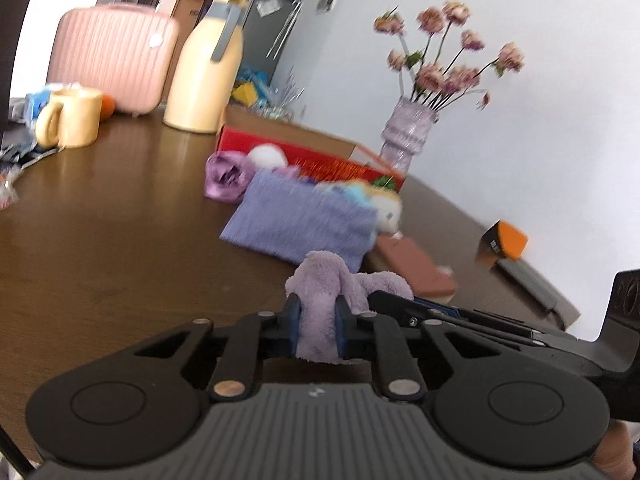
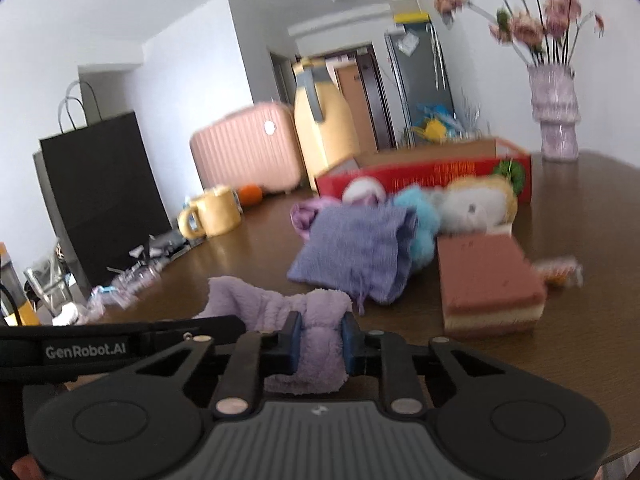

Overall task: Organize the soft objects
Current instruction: 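Carry the headband into the red cardboard box and open both grippers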

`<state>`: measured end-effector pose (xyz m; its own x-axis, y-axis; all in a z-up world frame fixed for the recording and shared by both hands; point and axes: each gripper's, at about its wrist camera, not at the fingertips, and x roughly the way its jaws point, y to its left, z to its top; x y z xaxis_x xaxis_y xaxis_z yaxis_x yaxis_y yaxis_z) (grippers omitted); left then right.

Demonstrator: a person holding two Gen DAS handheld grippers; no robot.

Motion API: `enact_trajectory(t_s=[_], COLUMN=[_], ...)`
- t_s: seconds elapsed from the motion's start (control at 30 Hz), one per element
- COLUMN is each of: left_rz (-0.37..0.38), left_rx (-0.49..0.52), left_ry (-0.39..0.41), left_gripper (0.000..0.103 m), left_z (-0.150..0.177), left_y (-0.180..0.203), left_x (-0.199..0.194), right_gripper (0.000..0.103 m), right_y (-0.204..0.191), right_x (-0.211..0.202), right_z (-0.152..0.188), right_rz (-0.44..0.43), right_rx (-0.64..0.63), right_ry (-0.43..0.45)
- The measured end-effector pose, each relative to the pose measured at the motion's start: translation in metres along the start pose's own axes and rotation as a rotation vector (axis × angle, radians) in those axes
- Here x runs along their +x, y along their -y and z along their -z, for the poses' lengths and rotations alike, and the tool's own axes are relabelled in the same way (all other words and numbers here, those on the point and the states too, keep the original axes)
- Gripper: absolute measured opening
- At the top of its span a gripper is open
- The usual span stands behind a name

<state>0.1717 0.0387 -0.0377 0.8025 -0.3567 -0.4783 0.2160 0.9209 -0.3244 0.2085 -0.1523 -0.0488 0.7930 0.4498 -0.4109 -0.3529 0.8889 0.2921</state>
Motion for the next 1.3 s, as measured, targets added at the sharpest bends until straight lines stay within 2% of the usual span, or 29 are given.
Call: enact_trajectory(t_s=[0.1,0.17,0.27,0.33,0.43,0.5,0.6,0.67,0.77,0.87,0.93,1.03,1.1,1.13,1.2,1.3], left_rz=[0.022,0.035,0.066,0.093,0.121,0.103,0.057,0.020,-0.046,-0.152,-0.193,-0.251,-0.261,-0.274,-0.267,-0.257], left_rx=[0.008,0.018,0.049,0.057,0.057,0.068,0.072,0.067,-0.048,-0.021,0.015,0.009,0.043,0.047,0.036,0.002], left_ry=[0.038,0.055,0.076,0.091,0.118,0.121,0.084,0.061,-0.081,-0.163,-0.202,-0.253,-0.247,-0.248,-0.231,-0.216], left_gripper=[0.017,0.017,0.017,0.017,0.017,0.017,0.017,0.016,0.016,0.018,0.020,0.023,0.030,0.036,0.040,0.052], left_z=[-0.006,-0.017,-0.051,-0.093,-0.167,-0.215,-0.277,-0.301,-0.321,-0.323,-0.321,-0.315,-0.314,-0.316,-0.316,-0.321], left_y=[0.009,0.014,0.019,0.020,0.013,0.007,-0.006,-0.023,-0.062,-0.080,-0.087,-0.100,-0.094,-0.089,-0.087,-0.090], left_x=[-0.010,-0.010,-0.001,0.014,0.050,0.086,0.159,0.213,0.297,0.350,0.369,0.391,0.394,0.395,0.394,0.384], right_gripper=[0.020,0.020,0.020,0.020,0.020,0.020,0.020,0.020,0.020,0.020,0.026,0.027,0.029,0.033,0.043,0.043], right_y=[0.003,0.009,0.020,0.028,0.050,0.073,0.099,0.115,0.134,0.145,0.155,0.158,0.160,0.163,0.165,0.163], right_x=[-0.007,-0.006,0.009,0.026,0.080,0.138,0.234,0.296,0.373,0.419,0.440,0.455,0.452,0.450,0.439,0.405], right_z=[-0.014,-0.035,-0.091,-0.133,-0.209,-0.259,-0.303,-0.314,-0.312,-0.301,-0.293,-0.281,-0.281,-0.283,-0.290,-0.303], right_rz=[0.002,0.000,-0.008,-0.008,0.005,0.019,0.049,0.059,0.067,0.054,0.040,0.072,0.073,0.077,0.098,0.122], right_rx=[0.004,0.005,-0.042,-0.092,-0.118,-0.097,-0.072,-0.044,0.000,0.022,0.062,0.082,0.079,0.091,0.114,0.082], right_ry=[0.027,0.048,0.091,0.120,0.111,0.047,-0.071,-0.174,-0.298,-0.360,-0.404,-0.470,-0.453,-0.443,-0.411,-0.383])
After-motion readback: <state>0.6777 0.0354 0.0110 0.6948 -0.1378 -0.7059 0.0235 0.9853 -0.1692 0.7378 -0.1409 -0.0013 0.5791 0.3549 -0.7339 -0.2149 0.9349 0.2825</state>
